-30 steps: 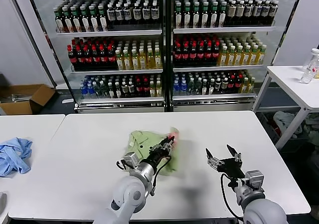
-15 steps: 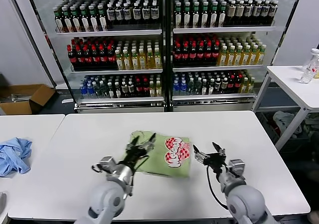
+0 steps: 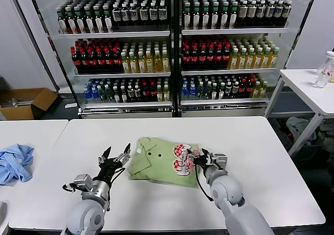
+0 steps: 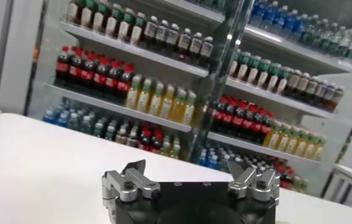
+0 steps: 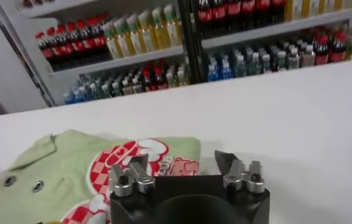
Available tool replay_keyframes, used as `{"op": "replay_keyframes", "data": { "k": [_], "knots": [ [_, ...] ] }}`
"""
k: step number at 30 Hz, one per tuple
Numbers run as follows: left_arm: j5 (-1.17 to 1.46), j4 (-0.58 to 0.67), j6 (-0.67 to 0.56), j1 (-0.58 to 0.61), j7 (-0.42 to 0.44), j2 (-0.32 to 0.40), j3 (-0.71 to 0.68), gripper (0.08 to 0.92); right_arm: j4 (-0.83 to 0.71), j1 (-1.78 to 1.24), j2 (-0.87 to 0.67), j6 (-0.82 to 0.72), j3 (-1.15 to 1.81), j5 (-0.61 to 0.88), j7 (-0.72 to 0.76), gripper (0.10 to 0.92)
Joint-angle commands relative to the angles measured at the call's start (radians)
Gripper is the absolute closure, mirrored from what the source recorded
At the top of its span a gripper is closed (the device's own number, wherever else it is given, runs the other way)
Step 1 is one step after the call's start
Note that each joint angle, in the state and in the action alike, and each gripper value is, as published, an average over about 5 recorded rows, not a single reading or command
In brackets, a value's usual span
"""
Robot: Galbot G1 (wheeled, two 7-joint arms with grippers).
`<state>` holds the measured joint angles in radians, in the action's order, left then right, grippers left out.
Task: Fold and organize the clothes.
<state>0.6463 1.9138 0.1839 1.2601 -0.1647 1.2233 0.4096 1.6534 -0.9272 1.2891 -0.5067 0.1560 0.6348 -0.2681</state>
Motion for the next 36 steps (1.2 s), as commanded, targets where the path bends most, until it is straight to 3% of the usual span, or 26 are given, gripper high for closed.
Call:
{"op": "replay_keyframes", "data": {
  "k": [1,18,21,25,30,36],
  "knots": [
    [-0.039,-0.01,-0.055,0.061,0.005,-0.024,0.053,0.177,-0.219,0.146,0.058,-0.006,-0.071,0.033,-0.025,0.354],
    [-0.038,-0.038,-0.063,0.034,0.01,-0.035,0.028,0.177,-0.394,0.338,0.025,0.06,-0.118,-0.162,0.109,0.857],
    [-0.045,-0.045,-0.067,0.028,0.011,-0.033,0.019,0.177,-0.373,0.312,0.019,0.099,-0.118,-0.253,0.146,0.896],
    [-0.07,-0.041,-0.076,0.028,0.013,-0.029,0.012,0.177,-0.263,0.209,-0.02,0.241,-0.096,-0.355,0.156,0.885],
    [-0.117,-0.019,-0.089,0.044,0.014,-0.029,0.01,0.177,-0.072,0.021,-0.096,0.519,-0.033,-0.468,0.107,0.763],
    [-0.189,0.021,-0.103,0.083,0.015,-0.035,0.011,0.177,0.181,-0.25,-0.154,0.543,0.1,-0.457,0.096,0.59]
  ]
}}
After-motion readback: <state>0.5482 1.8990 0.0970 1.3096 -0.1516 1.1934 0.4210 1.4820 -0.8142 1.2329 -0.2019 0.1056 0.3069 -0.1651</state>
